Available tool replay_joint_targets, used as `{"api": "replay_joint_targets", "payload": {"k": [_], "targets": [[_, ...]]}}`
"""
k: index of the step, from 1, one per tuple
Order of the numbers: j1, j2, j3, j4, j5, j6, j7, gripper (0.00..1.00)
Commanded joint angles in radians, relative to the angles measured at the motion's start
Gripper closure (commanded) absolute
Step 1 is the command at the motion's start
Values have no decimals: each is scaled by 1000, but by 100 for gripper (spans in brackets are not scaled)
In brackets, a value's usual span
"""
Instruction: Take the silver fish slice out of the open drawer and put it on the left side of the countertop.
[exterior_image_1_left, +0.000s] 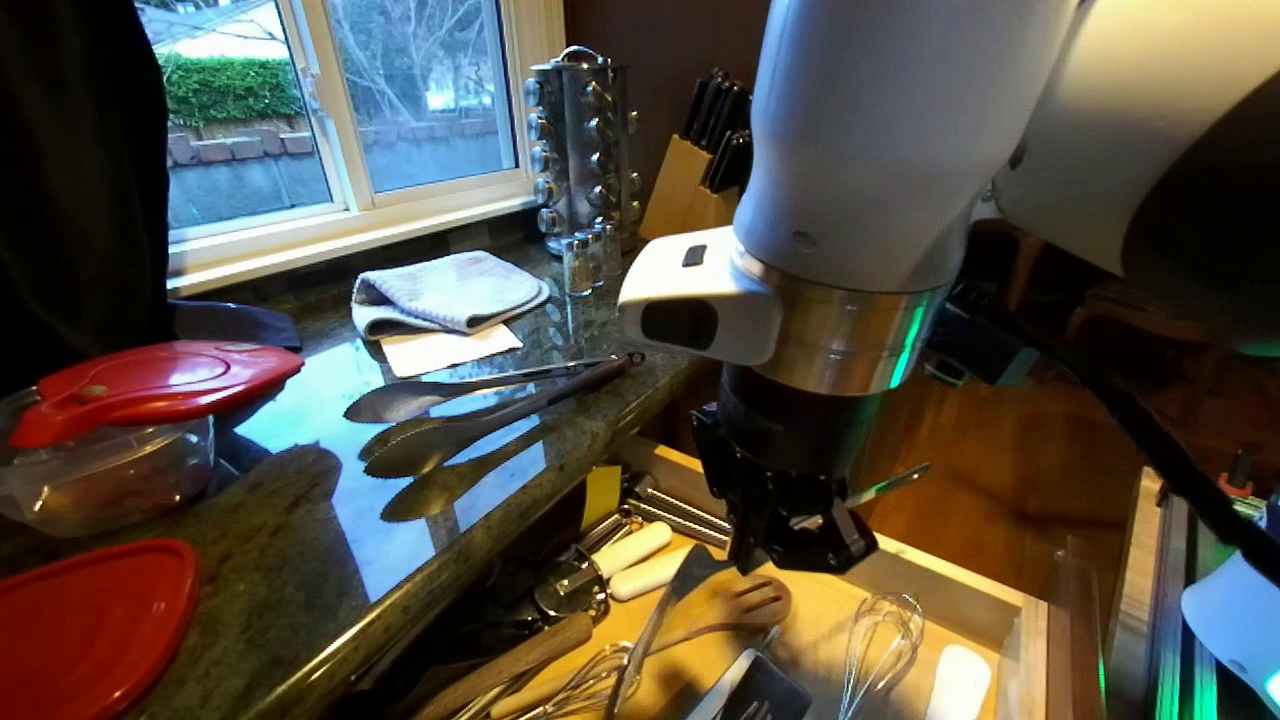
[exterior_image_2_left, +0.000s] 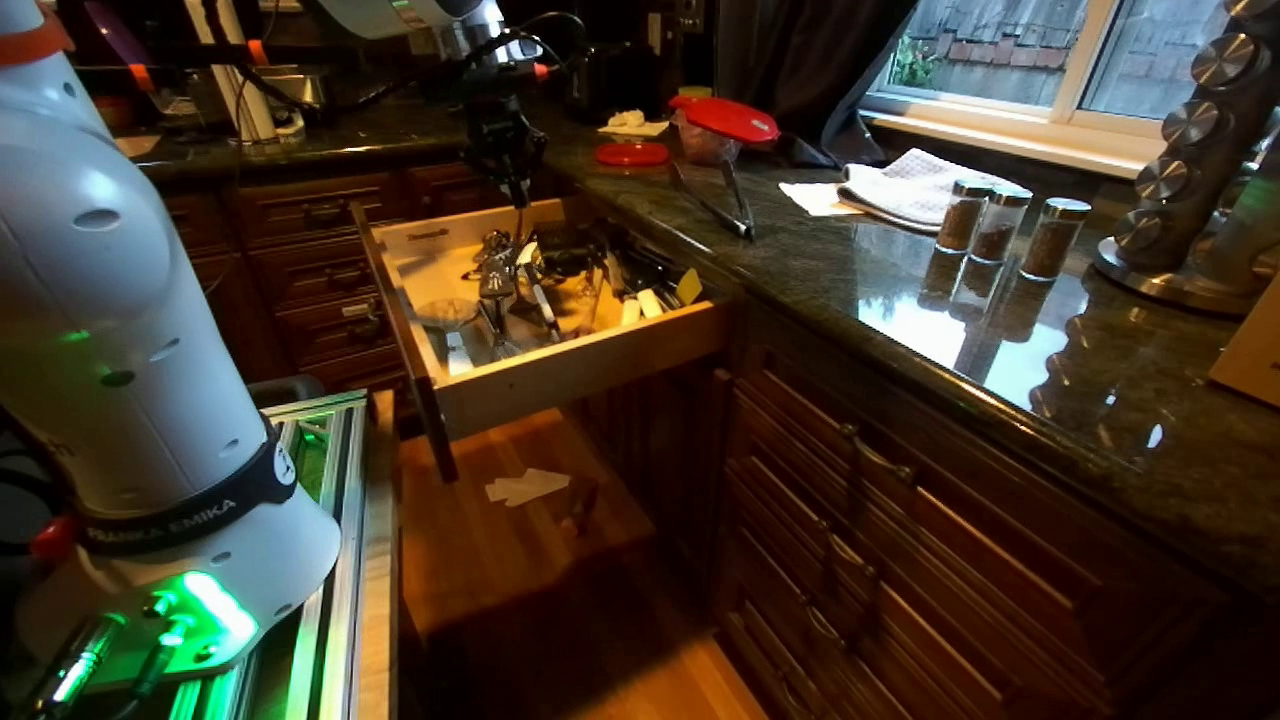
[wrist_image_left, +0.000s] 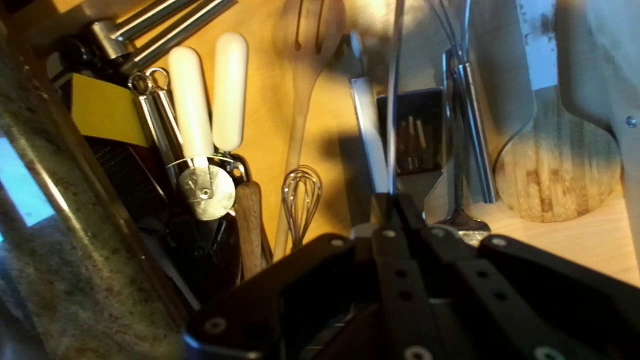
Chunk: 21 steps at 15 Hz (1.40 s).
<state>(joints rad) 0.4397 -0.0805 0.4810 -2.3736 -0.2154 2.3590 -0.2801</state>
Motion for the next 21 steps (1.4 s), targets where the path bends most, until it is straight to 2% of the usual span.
{"api": "replay_joint_targets", "payload": {"k": [1, 7, 12, 16, 21], "targets": [[-33, 8, -41, 76, -131, -31, 5, 99], [-91, 97, -98, 303, -353, -49, -1, 99], [-71, 276, -115, 529, -476, -43, 9, 99], [-44, 418, -151, 675, -528, -42, 10, 99], [-35, 508, -224, 790, -534, -39, 49, 99]]}}
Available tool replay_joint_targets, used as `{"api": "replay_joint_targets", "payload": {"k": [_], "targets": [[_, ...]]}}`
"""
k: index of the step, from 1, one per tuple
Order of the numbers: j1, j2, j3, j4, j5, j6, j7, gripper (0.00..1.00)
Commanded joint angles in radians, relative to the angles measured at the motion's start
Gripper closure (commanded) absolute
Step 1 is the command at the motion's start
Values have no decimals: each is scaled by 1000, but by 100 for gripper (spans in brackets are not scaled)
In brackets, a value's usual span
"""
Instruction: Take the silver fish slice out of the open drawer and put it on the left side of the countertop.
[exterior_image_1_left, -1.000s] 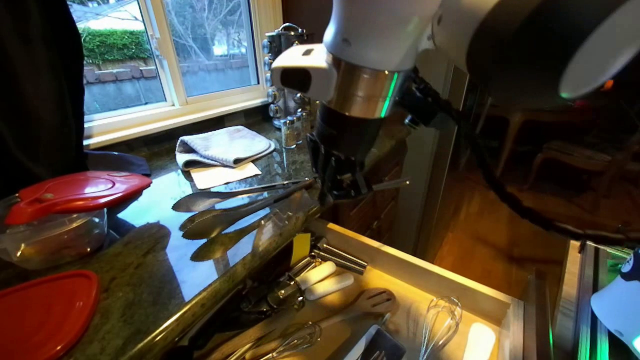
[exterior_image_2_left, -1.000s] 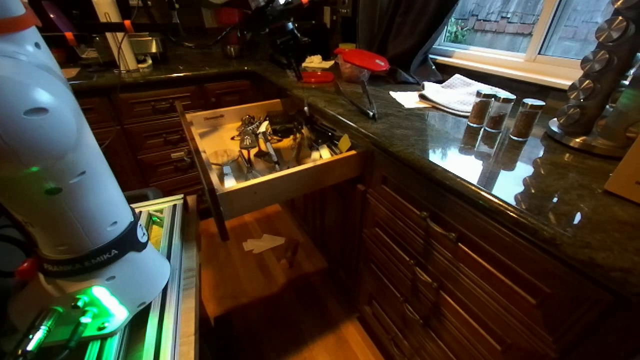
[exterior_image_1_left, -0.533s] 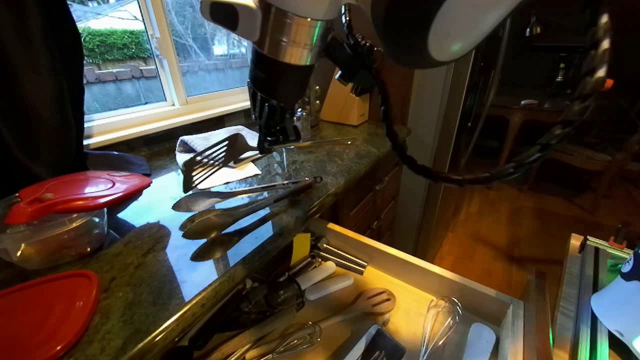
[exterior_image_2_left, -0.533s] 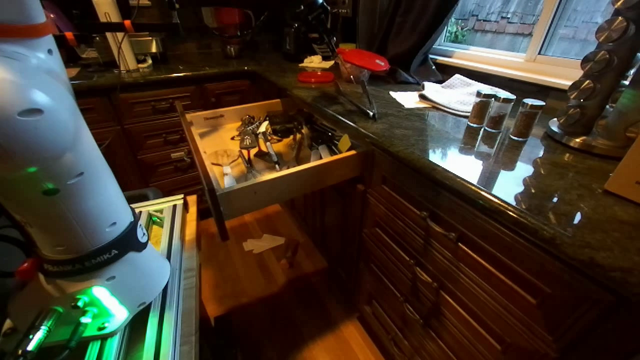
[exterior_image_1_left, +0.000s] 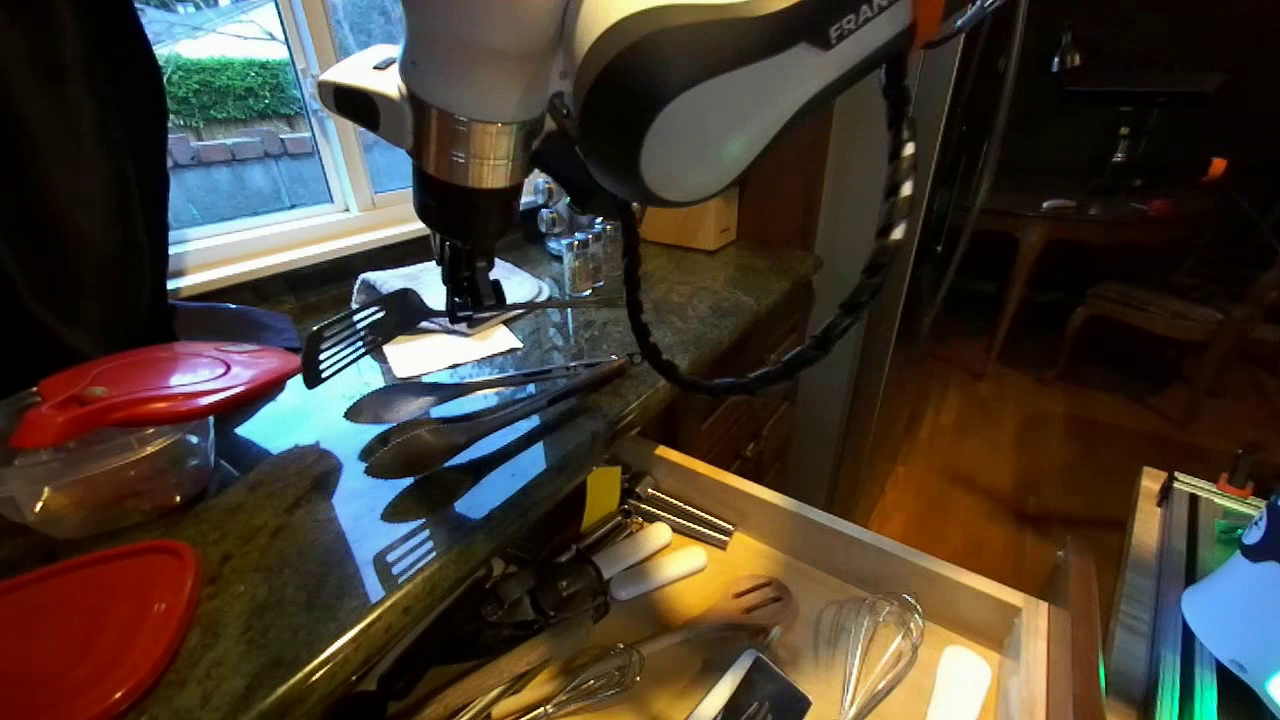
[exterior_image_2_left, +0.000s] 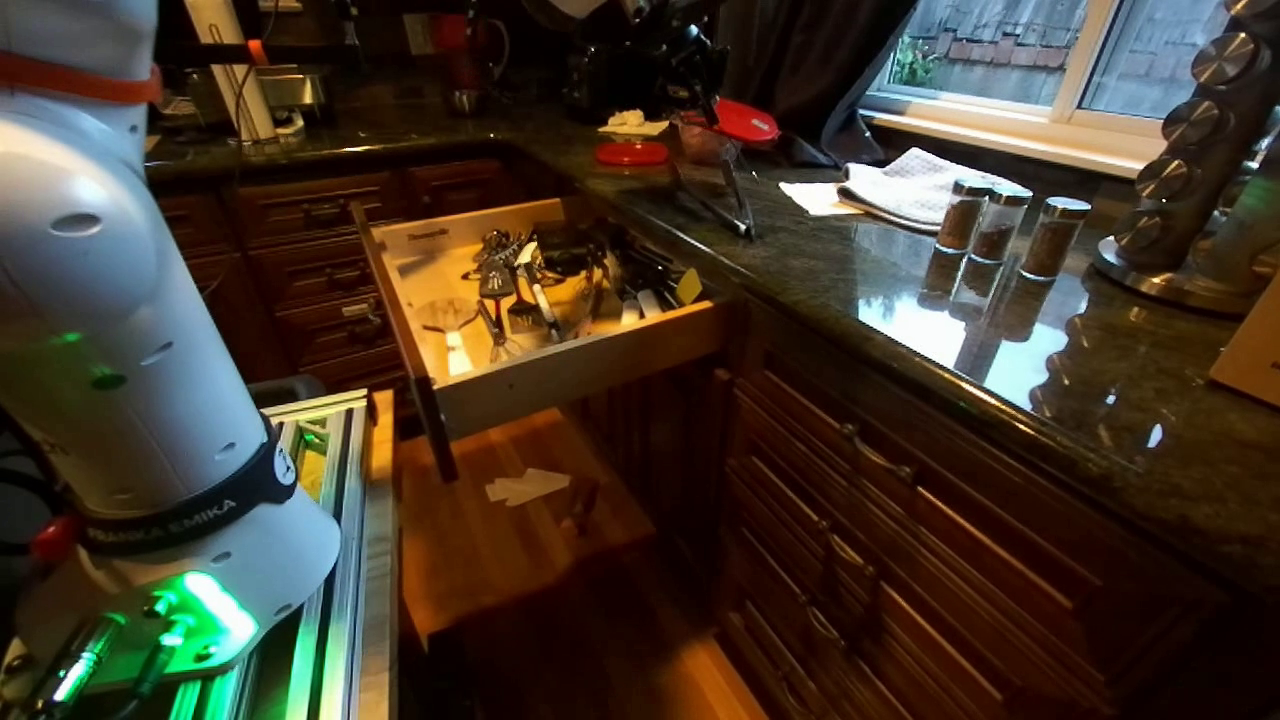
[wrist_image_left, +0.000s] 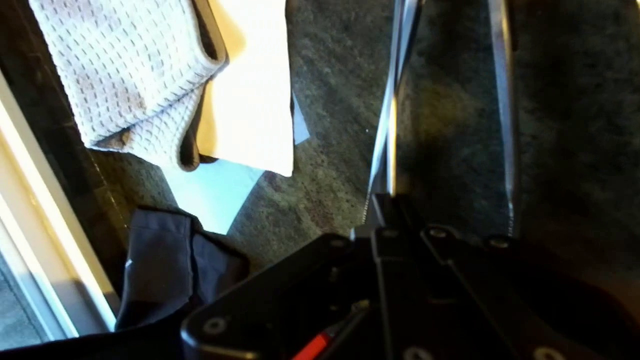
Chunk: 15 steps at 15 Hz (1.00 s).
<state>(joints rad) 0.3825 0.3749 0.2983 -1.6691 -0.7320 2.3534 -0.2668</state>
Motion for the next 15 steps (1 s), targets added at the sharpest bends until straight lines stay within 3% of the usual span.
{"api": "replay_joint_targets", "payload": {"k": [1, 15], "targets": [[21, 64, -53, 102, -14, -34, 40, 99], [32, 192, -174, 172, -14, -43, 221, 99]]}}
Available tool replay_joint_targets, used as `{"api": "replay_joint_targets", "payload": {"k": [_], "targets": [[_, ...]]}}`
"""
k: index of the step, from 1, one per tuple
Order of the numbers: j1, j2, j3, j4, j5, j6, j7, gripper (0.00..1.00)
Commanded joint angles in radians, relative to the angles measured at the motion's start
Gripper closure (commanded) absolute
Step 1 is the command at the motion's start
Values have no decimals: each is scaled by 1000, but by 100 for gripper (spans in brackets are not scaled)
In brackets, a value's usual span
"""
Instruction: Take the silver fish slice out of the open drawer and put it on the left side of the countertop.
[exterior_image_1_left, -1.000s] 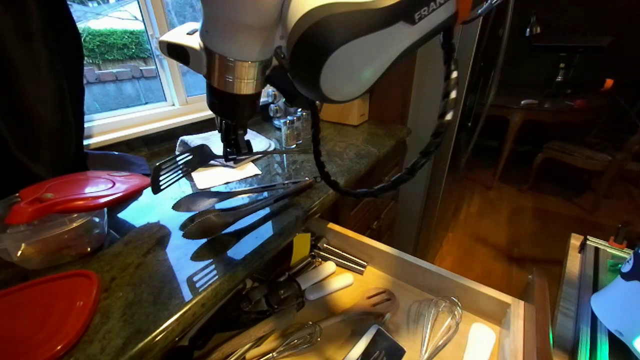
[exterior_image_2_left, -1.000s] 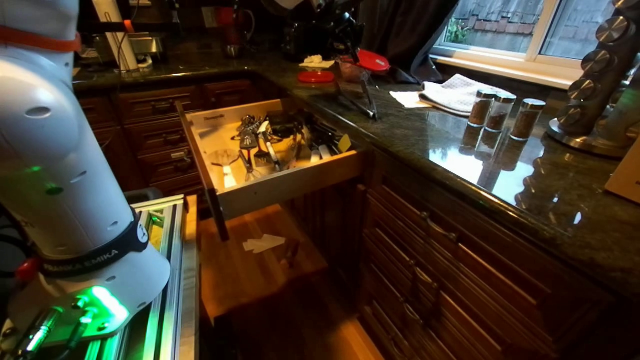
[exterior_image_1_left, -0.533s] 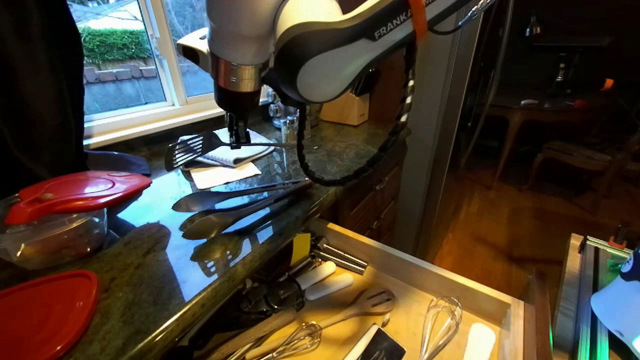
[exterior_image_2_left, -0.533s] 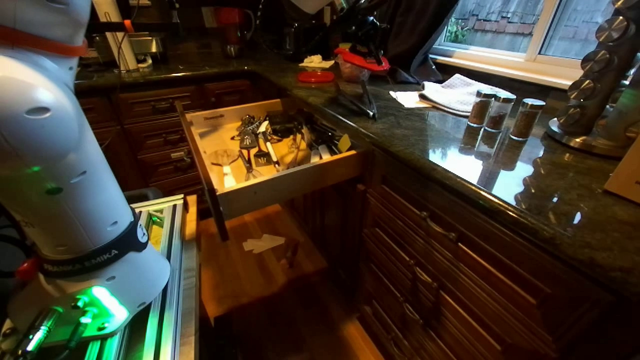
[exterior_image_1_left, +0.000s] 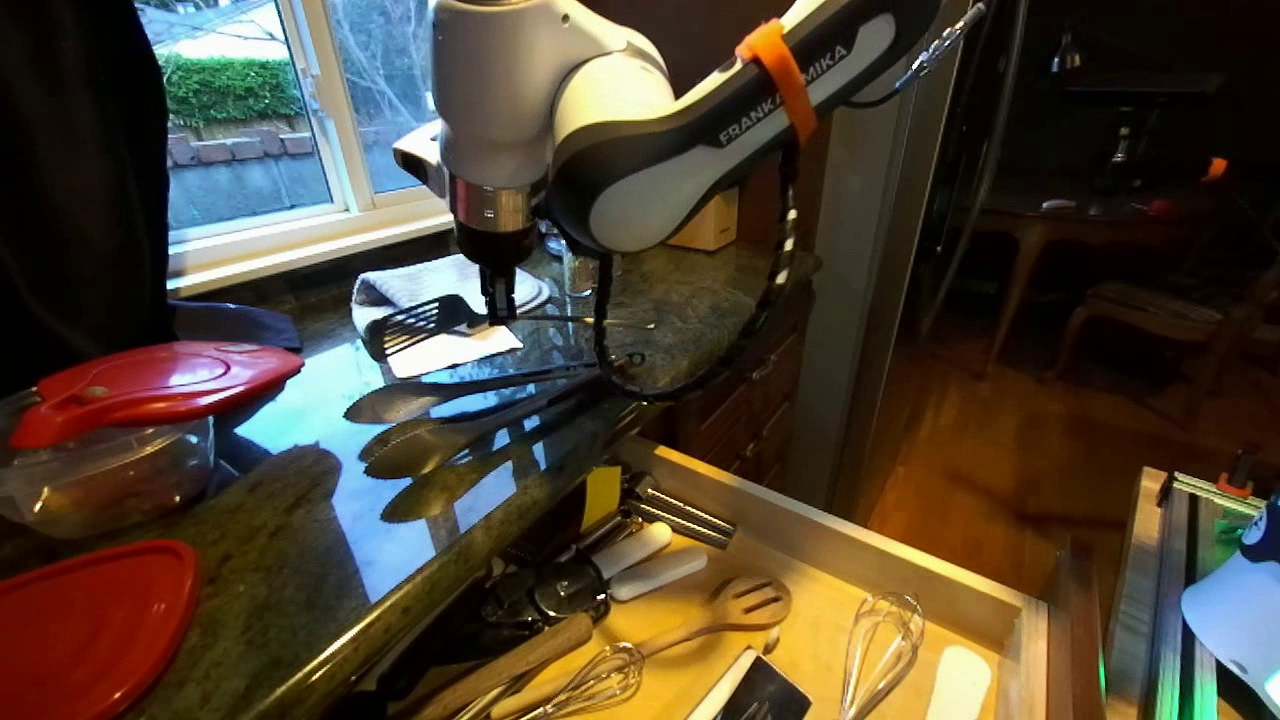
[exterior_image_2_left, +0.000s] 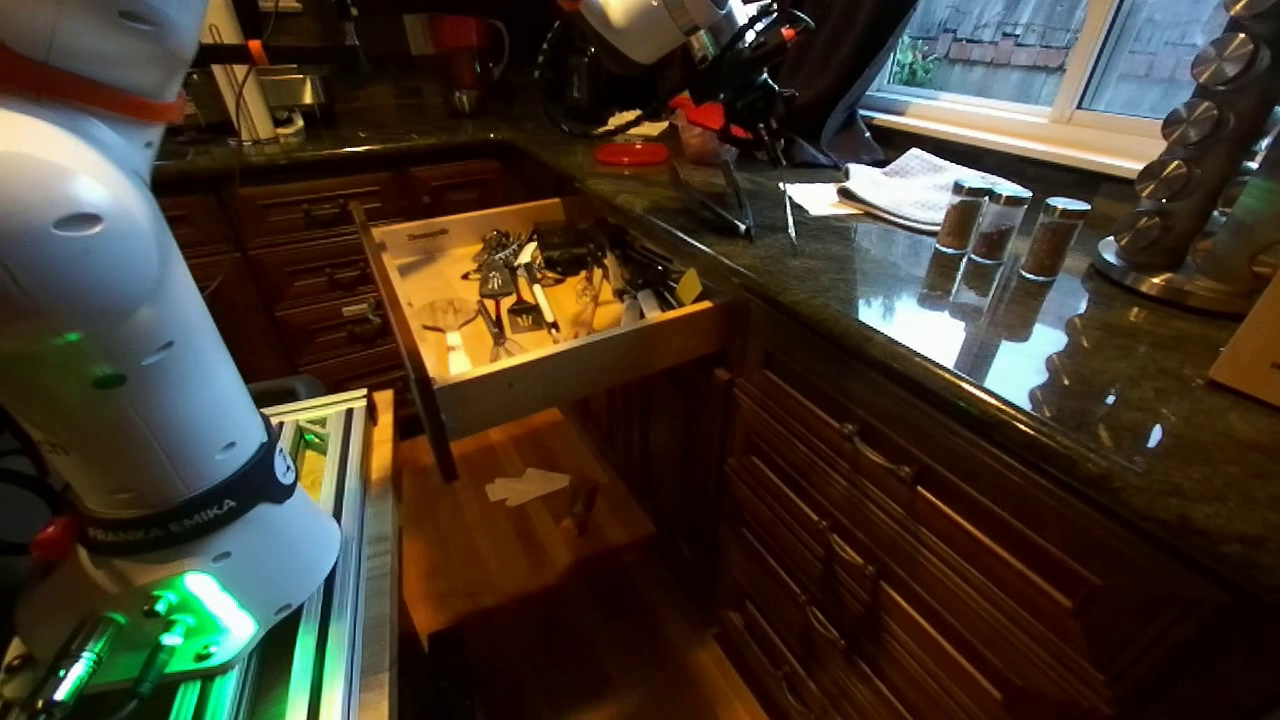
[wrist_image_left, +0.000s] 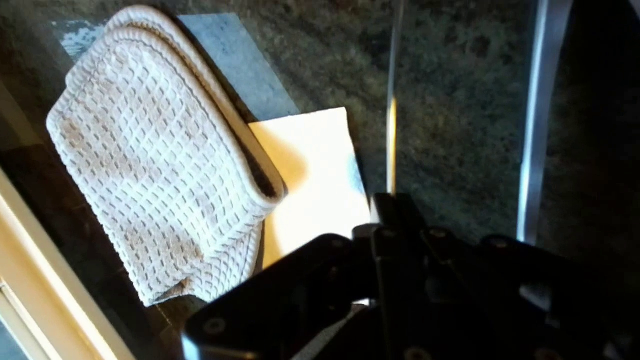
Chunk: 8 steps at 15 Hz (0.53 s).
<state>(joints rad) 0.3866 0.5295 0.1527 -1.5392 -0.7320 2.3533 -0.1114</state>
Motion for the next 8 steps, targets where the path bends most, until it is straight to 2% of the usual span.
{"api": "replay_joint_targets", "payload": {"k": [1, 4, 6, 8], "targets": [[35, 45, -39, 47, -22, -48, 86, 99], [46, 70, -46, 69, -13, -66, 106, 99], [55, 80, -47, 83, -12, -94, 110, 82], [61, 89, -44, 97, -9, -110, 114, 61]]}}
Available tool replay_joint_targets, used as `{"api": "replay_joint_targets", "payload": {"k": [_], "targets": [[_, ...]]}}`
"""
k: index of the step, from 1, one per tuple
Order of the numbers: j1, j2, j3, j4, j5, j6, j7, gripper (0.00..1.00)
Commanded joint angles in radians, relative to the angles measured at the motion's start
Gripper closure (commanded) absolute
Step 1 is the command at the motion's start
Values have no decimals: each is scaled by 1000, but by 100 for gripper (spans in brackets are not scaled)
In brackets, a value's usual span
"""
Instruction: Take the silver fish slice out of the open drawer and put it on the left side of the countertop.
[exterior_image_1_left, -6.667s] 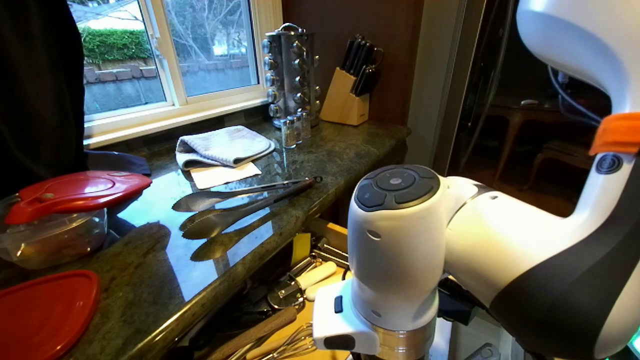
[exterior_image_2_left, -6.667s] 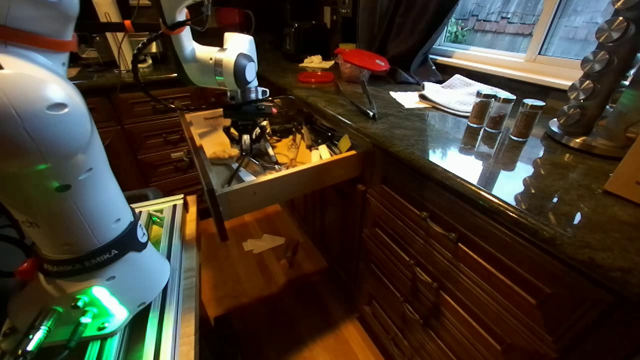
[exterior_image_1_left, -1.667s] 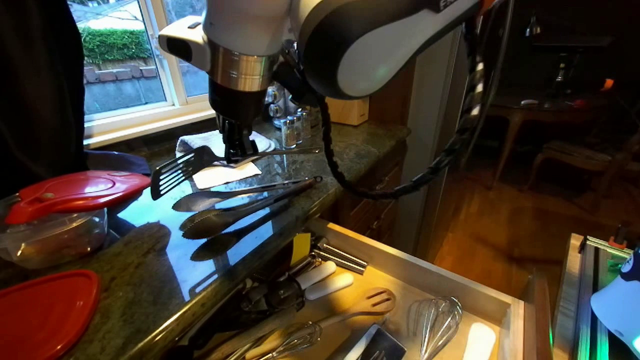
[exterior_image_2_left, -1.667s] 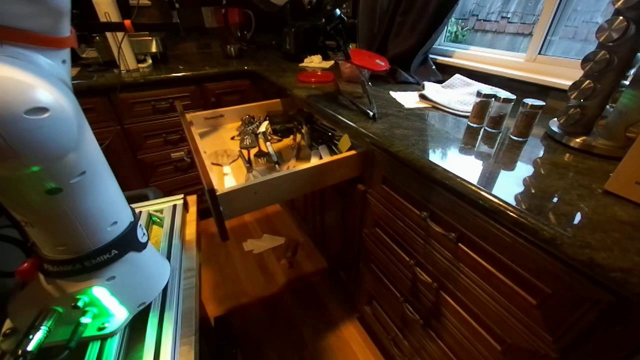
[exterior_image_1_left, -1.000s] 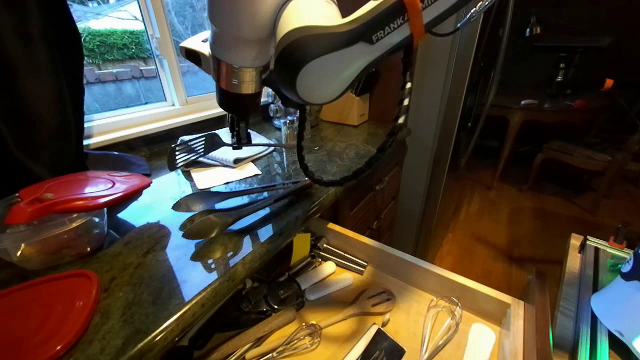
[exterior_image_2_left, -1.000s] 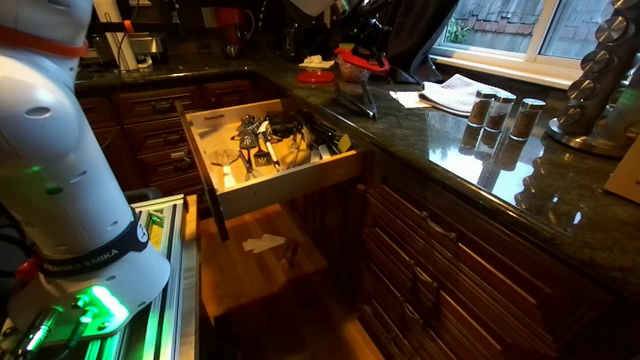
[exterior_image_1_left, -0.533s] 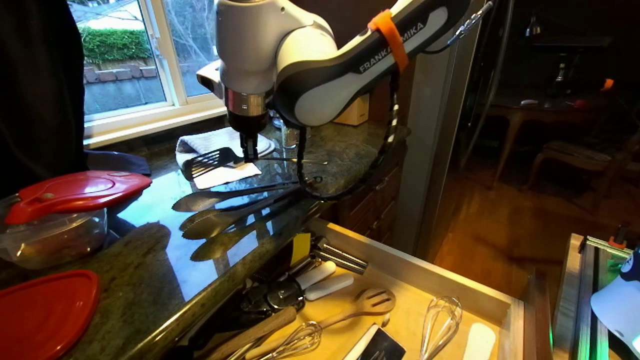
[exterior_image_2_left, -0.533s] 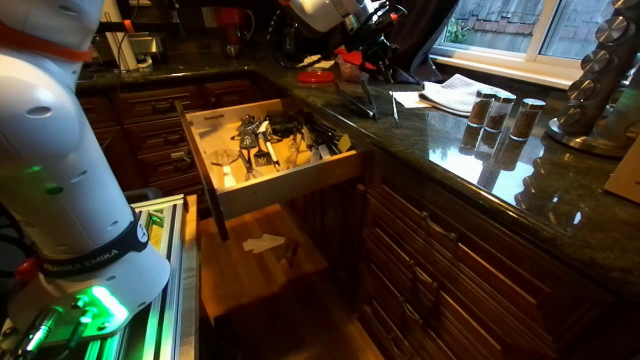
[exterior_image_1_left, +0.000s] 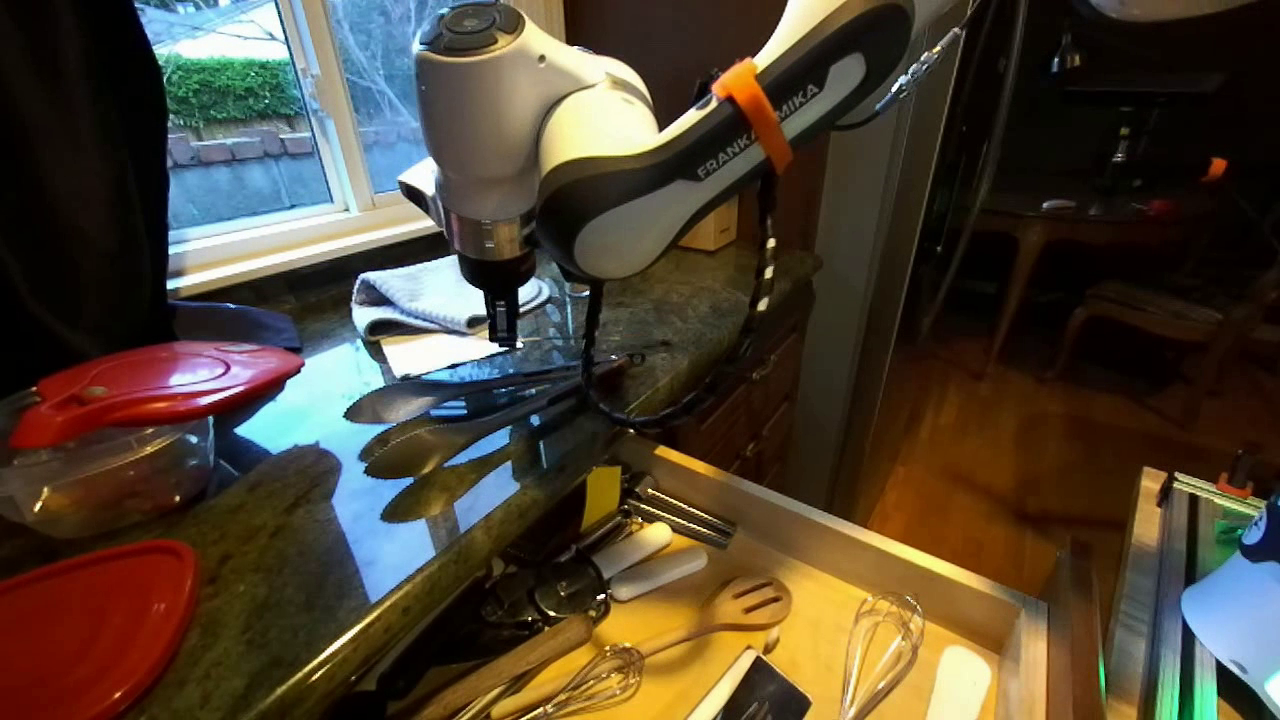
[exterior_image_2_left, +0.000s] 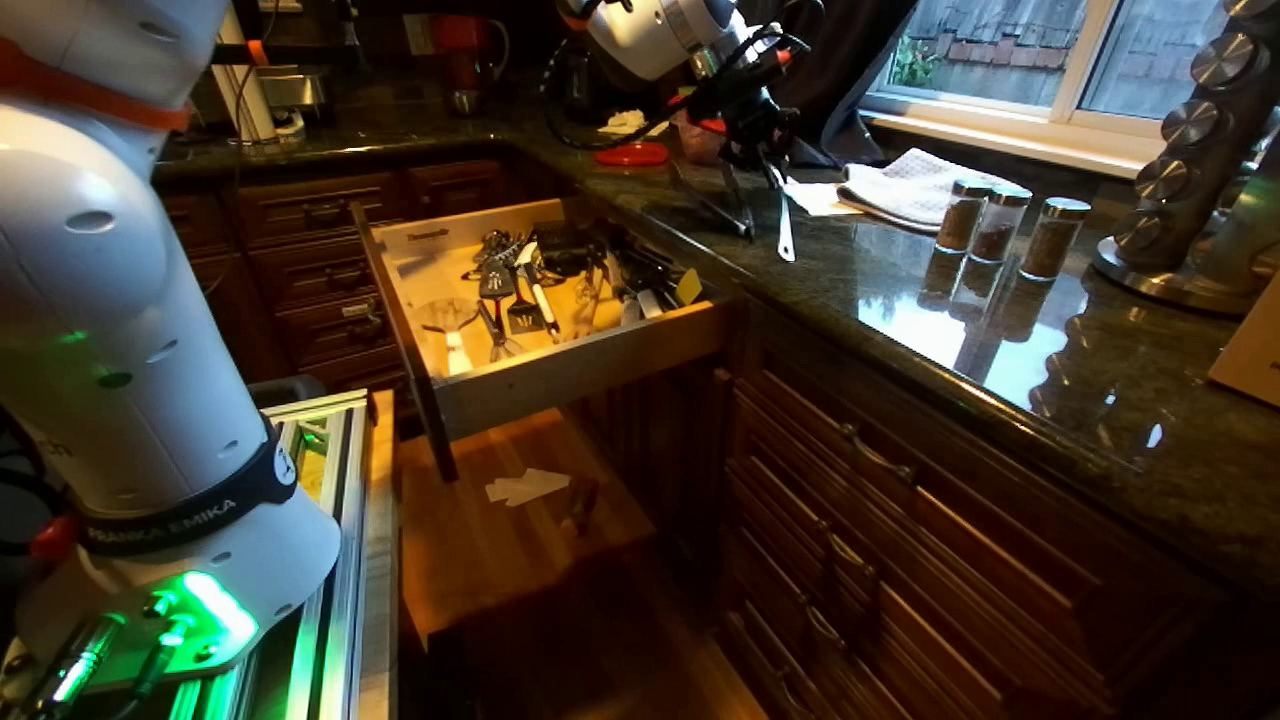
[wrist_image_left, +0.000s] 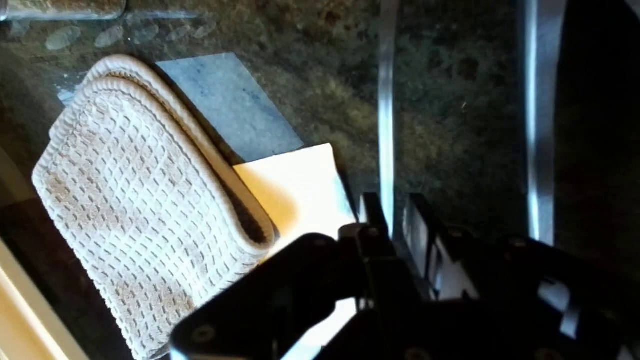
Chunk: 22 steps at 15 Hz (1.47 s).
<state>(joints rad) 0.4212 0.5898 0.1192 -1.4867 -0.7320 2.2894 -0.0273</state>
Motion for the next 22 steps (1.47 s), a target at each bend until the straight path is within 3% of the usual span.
{"api": "replay_joint_targets", "payload": {"k": [1, 3, 4, 7, 8, 12, 13, 18, 22], "targets": [[30, 33, -11, 52, -10, -54, 33, 56], [36, 34, -10, 59, -9, -64, 35, 40], [37, 28, -6, 57, -6, -66, 31, 26], [33, -27, 12, 30, 11, -68, 6, 3], [33, -53, 16, 18, 15, -76, 3, 0], [-1, -205, 62, -74, 109, -114, -12, 0], [-32, -247, 103, -120, 202, -102, -66, 0], [-83, -398, 189, -357, 531, 4, -142, 0], [-92, -538, 195, -561, 688, -27, -82, 0]]}}
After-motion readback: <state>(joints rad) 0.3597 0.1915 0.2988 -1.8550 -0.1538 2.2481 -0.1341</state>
